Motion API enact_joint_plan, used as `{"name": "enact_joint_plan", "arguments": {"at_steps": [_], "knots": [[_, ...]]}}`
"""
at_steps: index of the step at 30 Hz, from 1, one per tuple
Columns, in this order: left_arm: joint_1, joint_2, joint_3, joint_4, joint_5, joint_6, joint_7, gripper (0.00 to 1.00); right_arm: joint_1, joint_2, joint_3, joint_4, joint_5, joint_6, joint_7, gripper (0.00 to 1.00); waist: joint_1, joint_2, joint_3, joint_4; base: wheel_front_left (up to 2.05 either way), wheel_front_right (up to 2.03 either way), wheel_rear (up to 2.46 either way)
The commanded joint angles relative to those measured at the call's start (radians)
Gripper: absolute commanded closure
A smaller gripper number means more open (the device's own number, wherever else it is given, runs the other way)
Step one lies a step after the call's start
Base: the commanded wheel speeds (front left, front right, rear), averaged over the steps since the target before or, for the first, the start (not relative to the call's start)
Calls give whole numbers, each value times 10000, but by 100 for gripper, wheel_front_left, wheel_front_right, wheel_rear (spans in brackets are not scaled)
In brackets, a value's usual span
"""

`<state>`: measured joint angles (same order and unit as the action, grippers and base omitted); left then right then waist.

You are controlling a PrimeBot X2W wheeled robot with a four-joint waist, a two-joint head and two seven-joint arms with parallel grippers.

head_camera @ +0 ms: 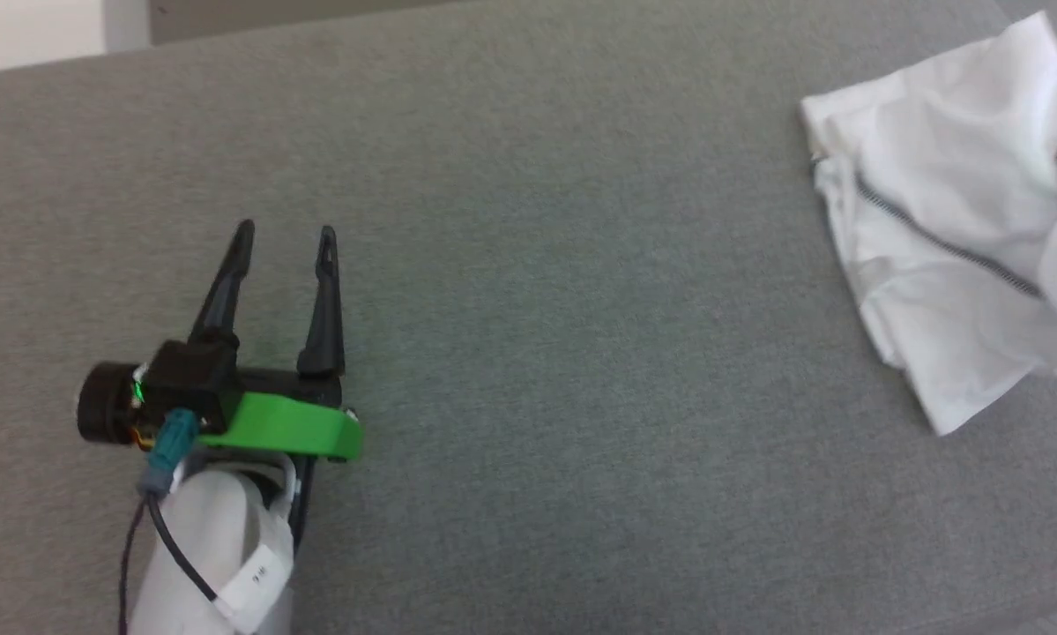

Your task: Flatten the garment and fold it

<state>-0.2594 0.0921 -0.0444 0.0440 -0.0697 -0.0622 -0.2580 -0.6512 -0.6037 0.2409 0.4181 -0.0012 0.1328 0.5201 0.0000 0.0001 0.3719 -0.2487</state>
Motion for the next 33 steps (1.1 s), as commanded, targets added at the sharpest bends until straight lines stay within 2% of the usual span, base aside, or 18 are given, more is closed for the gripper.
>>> {"name": "enact_joint_plan", "arguments": {"at_steps": [1, 10, 18, 19, 20, 21, 24, 27, 33], "knots": [[-349, 186, 38, 32, 145, -72, -38, 0, -302, 85, -266, 231, -149, -21, -253, 100, 0, -1, 946, -747, 0, 0, 0], [-1100, 547, -147, 120, 338, -137, 99, 0, -1098, 680, -2014, 1837, -1102, -21, -1702, 100, 0, -1, 1736, -587, 0, 0, 0], [-1162, 649, -188, 169, 310, -70, 130, 0, -1538, 1011, -3192, 2888, -1569, -21, -2838, 100, 0, -1, 1771, -216, 0, 0, 0], [-1133, 636, -185, 193, 294, -45, 123, 0, -1561, 1044, -3334, 3017, -1620, -21, -2868, 78, 0, -1, 1718, -188, 0, 0, 0], [-1087, 613, -186, 235, 271, -17, 111, 0, -1558, 1089, -3419, 3135, -1729, -21, -2919, 35, 0, -1, 1615, -148, 0, 0, 0], [-1029, 587, -190, 290, 242, 3, 96, 0, -1556, 1144, -3556, 3228, -1785, -21, -3003, 0, 0, -1, 1481, -110, 0, 0, 0], [-839, 487, -226, 476, 149, 40, 48, 0, -1467, 1235, -3788, 3372, -1919, -21, -3356, 0, 0, -1, 947, 34, 0, 0, 0], [-572, 339, -271, 670, -1, 64, 4, 0, -1285, 1541, -4124, 3366, -1422, -21, -4005, 0, 0, -1, 161, 224, 0, 0, 0], [49, 65, -278, 949, -379, 123, -30, 0, -418, 1945, -4118, 2820, -599, -21, -5121, 0, 0, -1, -1482, 697, 0, 0, 0]]}}
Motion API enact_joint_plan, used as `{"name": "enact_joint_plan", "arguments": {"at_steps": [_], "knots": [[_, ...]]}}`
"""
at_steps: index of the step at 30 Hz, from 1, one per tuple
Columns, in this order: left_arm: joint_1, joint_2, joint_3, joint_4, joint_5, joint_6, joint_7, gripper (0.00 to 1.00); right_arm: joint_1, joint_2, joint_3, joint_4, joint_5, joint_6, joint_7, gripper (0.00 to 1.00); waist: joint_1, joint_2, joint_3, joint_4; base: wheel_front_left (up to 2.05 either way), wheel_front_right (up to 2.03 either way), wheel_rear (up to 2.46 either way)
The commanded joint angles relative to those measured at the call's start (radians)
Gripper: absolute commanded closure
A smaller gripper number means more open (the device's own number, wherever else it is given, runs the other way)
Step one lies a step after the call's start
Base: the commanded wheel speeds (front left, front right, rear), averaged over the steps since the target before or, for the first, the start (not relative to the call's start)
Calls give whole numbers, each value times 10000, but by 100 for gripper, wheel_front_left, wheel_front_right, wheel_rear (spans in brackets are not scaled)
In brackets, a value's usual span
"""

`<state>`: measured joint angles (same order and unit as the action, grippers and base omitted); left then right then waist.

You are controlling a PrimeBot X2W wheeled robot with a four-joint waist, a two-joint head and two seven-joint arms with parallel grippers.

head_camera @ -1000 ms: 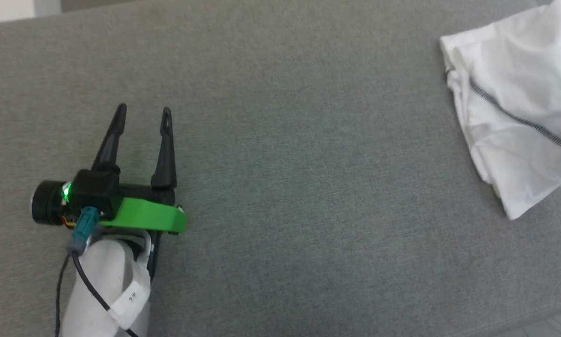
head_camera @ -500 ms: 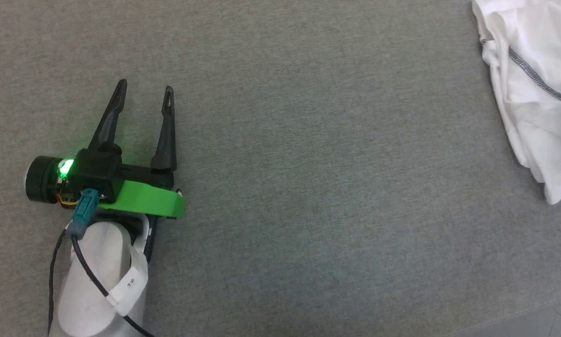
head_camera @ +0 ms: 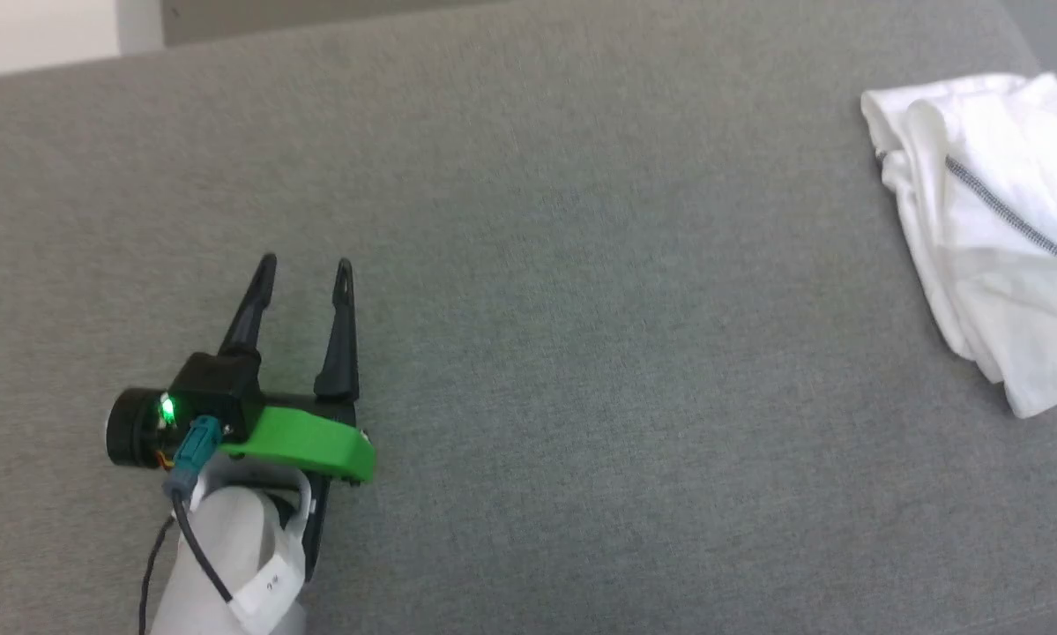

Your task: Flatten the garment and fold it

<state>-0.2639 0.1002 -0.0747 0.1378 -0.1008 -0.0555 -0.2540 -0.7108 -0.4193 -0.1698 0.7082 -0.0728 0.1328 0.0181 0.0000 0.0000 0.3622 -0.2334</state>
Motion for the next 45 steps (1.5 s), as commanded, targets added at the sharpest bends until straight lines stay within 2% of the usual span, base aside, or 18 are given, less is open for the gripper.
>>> {"name": "enact_joint_plan", "arguments": {"at_steps": [1, 3, 9, 13, 17, 22, 30, 45], "knots": [[182, -48, 42, -1, -118, 77, -72, 0, 365, 184, -19, -263, 288, -21, -251, 0, 0, 0, -1594, 623, 0, 0, 0], [514, -149, 49, 8, -317, 73, -74, 0, 1177, 466, 97, -1166, 826, -21, -743, 0, 0, 0, -2240, 941, 0, 0, 0], [1113, -222, 92, 74, -472, 85, -76, 0, 3201, 1318, 571, -3779, 1932, -21, -1185, 0, 0, 0, -2984, 1417, 0, 0, 0], [1361, -265, 65, 185, -561, 73, -77, 0, 4394, 1811, 759, -5403, 2084, -21, -1293, 0, 0, 0, -3206, 1747, 0, 0, 0], [1499, -324, -18, 300, -653, 62, -77, 0, 5184, 2198, 1042, -6340, 1970, -21, -1376, 0, 0, 0, -3354, 2062, 0, 0, 0], [1670, -405, -234, 429, -765, 74, -77, 0, 6066, 2881, 1237, -6919, 1667, -21, -1466, 0, 0, 0, -3491, 2403, 0, 0, 0], [1946, -466, -455, 429, -882, 163, -77, 0, 7033, 3536, 1224, -7250, 1170, -21, -1769, 0, 0, 0, -3531, 2595, 0, 0, 0], [2376, -493, -423, 333, -930, 312, -78, 0, 7509, 3688, 1159, -6864, 1502, -21, -2019, 0, 0, 0, -3622, 2501, 0, 0, 0]]}}
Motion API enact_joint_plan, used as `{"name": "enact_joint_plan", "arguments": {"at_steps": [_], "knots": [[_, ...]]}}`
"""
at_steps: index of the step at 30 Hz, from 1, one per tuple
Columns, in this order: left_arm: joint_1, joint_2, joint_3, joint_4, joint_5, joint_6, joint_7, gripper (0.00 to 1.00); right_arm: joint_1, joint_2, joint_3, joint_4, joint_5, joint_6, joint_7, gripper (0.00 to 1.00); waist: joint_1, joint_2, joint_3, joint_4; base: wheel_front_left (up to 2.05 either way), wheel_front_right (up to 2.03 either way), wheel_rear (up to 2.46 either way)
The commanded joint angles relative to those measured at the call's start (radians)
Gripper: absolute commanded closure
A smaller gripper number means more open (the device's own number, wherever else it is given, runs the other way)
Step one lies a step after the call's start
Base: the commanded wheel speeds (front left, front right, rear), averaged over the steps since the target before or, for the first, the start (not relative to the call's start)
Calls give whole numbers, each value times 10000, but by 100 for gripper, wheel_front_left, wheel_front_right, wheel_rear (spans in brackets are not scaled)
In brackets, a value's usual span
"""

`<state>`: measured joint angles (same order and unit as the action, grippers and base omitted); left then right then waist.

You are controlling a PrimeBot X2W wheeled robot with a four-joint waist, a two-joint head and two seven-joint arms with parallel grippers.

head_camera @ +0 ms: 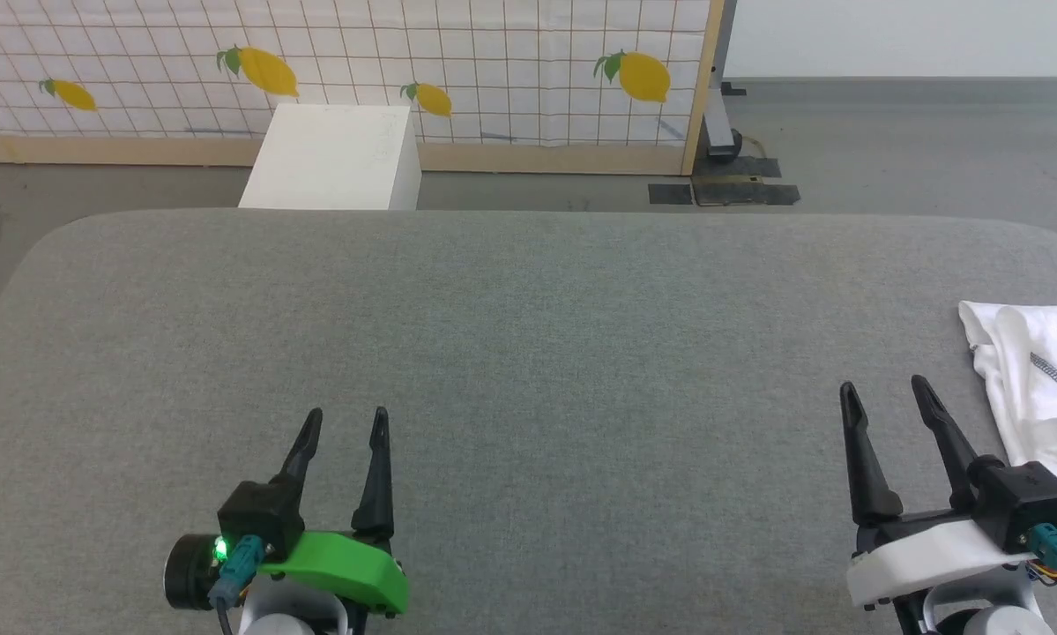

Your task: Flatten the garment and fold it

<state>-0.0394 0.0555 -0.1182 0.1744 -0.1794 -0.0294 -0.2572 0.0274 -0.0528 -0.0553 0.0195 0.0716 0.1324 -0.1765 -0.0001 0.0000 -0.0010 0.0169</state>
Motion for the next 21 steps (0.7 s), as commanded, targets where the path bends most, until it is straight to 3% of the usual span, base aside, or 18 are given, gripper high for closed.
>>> {"name": "enact_joint_plan", "arguments": {"at_steps": [1, 4, 5, 21], "knots": [[124, -47, 19, -34, -142, 54, -45, 0, 120, 24, 11, 25, 62, -17, -67, 0, 1, 0, 26, -8, 0, 0, 0], [106, -48, 45, -28, -156, 47, -45, 0, 110, 24, 20, 13, 78, -17, -42, 0, 1, 0, 61, -21, 0, 0, 0], [-2, 2, 36, 0, -16, -2, 6, 100, -1, 0, 4, 4, -3, 0, 6, 100, 1, 0, 57, -19, 0, 0, 0], [0, 6, 62, -7, 59, 5, 65, 100, -8, -1, 1, -1, -20, 0, 52, 100, 1, 0, 57, -25, 0, 0, 0]]}}
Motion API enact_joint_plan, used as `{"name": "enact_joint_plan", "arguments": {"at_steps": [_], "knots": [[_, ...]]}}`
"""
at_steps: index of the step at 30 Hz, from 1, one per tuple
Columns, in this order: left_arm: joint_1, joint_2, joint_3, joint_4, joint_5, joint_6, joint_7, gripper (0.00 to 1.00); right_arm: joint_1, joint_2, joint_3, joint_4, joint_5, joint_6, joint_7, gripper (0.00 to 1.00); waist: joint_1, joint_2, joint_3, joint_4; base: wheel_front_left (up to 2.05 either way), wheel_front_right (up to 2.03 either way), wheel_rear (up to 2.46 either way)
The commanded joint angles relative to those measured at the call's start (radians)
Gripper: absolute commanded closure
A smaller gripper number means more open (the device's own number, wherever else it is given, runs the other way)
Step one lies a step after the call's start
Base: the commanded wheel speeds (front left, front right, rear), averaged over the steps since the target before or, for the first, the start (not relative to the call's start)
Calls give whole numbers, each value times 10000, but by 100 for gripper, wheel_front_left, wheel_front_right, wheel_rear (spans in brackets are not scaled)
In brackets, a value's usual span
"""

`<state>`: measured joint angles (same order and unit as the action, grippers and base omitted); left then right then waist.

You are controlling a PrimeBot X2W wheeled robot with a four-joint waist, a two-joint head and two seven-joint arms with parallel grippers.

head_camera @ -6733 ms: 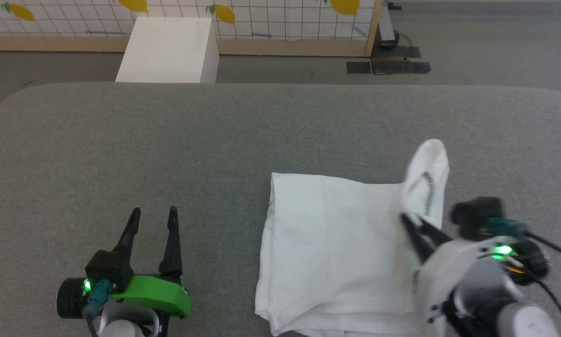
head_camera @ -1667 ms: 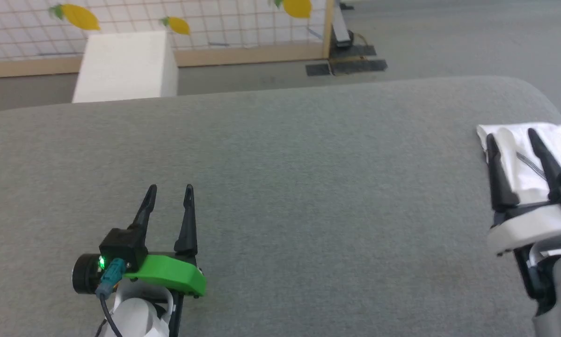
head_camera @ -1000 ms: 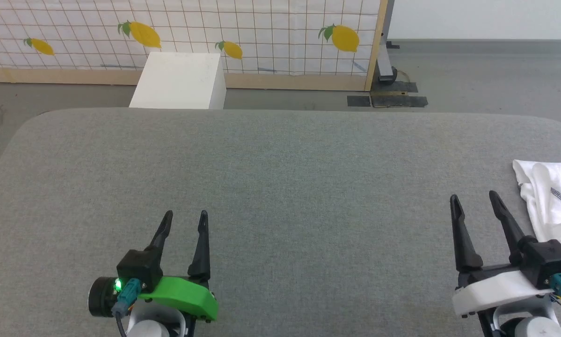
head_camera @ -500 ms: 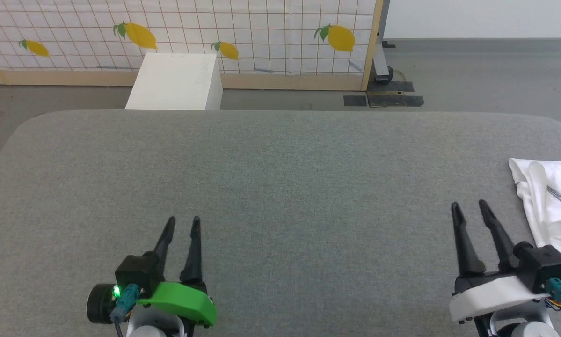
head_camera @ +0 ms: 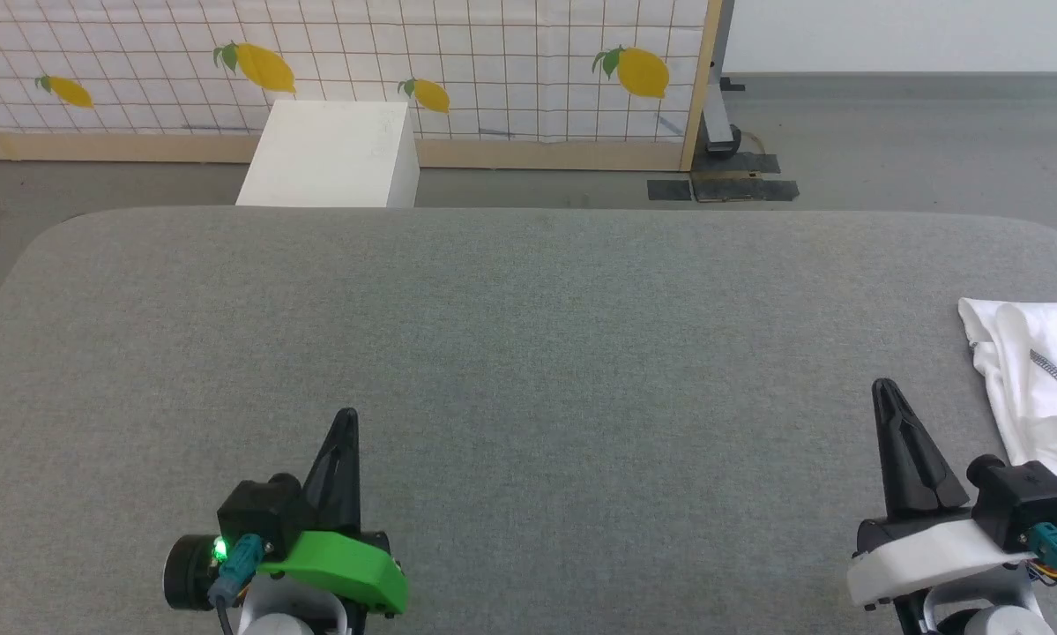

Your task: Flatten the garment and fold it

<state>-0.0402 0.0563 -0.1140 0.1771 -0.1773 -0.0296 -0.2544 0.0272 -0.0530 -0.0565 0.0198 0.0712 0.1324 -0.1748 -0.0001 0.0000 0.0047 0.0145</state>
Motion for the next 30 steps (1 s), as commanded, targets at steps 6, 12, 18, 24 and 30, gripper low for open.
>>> {"name": "enact_joint_plan", "arguments": {"at_steps": [6, 12, 18, 24, 30], "knots": [[28, -4, 74, -117, 121, 21, 157, 100, -19, 2, 39, -14, -49, -1, 117, 100, 1, 0, -3, -8, 0, 0, 0], [54, -8, 148, -232, 236, 40, 323, 100, -36, 4, 76, -27, -95, -2, 231, 100, 1, 0, -6, -17, 0, 0, 0], [73, -11, 202, -316, 320, 54, 444, 100, -49, 5, 102, -36, -129, -3, 314, 100, 1, 0, -8, -24, 0, 0, 0], [92, -14, 256, -400, 404, 68, 565, 100, -62, 6, 129, -45, -163, -4, 396, 100, 1, 0, -10, -31, 0, 0, 0], [111, -17, 310, -484, 487, 82, 685, 100, -75, 8, 156, -55, -196, -5, 479, 100, 1, 0, -13, -38, 0, 0, 0]]}}
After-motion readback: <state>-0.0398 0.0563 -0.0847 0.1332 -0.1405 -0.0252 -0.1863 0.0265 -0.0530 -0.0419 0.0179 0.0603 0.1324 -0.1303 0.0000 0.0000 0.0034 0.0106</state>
